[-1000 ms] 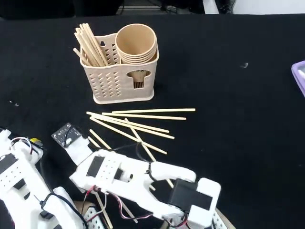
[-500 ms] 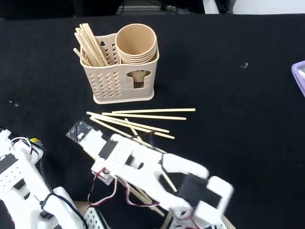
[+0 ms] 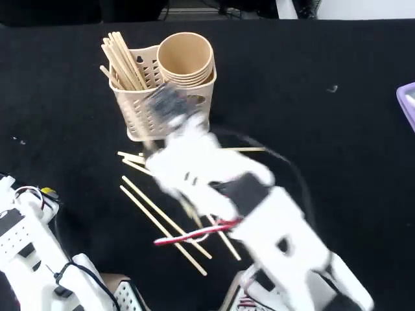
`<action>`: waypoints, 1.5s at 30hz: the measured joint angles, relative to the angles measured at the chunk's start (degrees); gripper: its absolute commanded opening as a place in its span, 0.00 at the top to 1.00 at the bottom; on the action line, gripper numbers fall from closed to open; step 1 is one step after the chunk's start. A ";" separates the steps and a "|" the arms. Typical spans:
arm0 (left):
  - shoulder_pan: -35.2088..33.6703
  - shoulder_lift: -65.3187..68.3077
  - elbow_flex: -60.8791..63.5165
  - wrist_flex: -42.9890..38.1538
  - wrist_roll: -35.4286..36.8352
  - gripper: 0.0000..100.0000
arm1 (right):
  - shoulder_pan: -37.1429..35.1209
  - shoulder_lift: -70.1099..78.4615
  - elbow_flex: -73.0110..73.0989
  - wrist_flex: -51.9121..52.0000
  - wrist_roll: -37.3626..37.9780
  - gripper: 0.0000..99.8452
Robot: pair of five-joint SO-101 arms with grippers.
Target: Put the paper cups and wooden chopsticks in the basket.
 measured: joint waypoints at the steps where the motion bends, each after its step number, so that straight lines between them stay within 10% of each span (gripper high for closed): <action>1: 0.00 0.00 0.00 0.00 0.00 0.74 | 1.32 -0.35 0.00 -5.01 0.00 0.99; 10: 0.00 0.00 0.00 0.00 0.00 0.74 | 2.99 12.75 -1.58 -53.71 0.18 0.99; 19: 0.00 0.00 0.00 0.00 0.00 0.74 | 3.34 31.74 -15.74 -58.73 0.53 0.99; 30: 0.00 0.00 0.00 0.00 0.00 0.74 | 4.13 33.32 -16.18 -40.00 0.53 0.76; 45: 0.00 0.00 0.00 0.00 0.00 0.74 | -0.70 2.73 -1.49 14.24 0.53 0.78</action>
